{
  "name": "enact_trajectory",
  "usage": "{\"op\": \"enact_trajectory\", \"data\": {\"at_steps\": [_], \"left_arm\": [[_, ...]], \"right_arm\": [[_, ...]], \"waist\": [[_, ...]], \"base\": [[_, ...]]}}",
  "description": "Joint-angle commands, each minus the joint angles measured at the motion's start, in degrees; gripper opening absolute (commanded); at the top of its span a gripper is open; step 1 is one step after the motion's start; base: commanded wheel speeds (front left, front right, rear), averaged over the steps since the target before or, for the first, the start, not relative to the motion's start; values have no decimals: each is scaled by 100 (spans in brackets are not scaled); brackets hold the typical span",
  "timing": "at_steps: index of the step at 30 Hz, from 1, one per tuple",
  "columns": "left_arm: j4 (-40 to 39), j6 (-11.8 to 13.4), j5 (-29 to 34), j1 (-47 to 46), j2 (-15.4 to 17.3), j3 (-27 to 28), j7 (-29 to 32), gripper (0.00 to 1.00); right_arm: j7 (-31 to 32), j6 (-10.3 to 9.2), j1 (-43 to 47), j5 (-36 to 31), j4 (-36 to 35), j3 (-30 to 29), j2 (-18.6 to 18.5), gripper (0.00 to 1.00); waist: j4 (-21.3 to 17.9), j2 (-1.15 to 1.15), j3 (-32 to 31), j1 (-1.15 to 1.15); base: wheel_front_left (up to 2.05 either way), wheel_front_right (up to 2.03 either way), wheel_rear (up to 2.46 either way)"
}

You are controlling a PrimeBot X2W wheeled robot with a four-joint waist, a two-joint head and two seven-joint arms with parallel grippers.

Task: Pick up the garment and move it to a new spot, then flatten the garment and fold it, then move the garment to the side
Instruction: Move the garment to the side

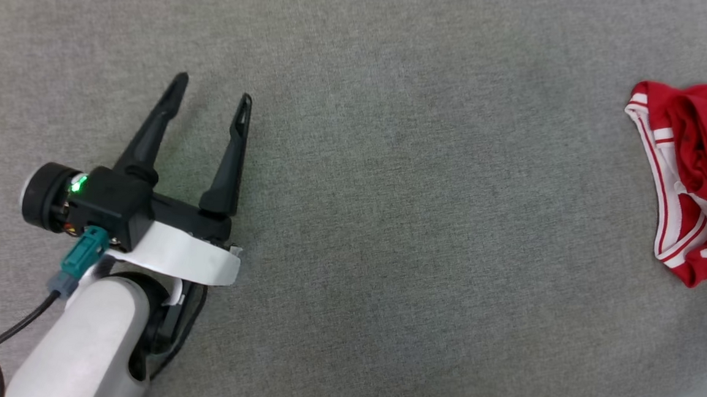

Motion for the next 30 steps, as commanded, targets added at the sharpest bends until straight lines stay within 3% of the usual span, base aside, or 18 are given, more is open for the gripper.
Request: {"op": "enact_trajectory", "data": {"at_steps": [1, 11, 18, 30], "left_arm": [[70, -14, -43, 88, -47, -24, -71, 100], [641, 116, -358, 651, -392, -52, -383, 100], [1043, 294, -567, 1222, -609, 2, -549, 100], [1432, 440, -721, 1755, -696, 265, -691, 100]], "right_arm": [[-175, -4, 34, -54, 6, -75, 80, 100], [-851, -4, 861, 274, -421, 652, 498, 100], [-987, -4, 2176, 885, -1509, 1478, 833, 100], [-857, -3, 3824, 1619, -3224, 2569, 1274, 100]], "waist": [[17, 0, -218, -1], [43, 0, -1354, -1], [312, 0, -2162, -1], [1101, 0, -2880, -1]], "base": [[0, 0, 0], [0, 0, 0], [0, 0, 0], [0, 0, 0]]}}
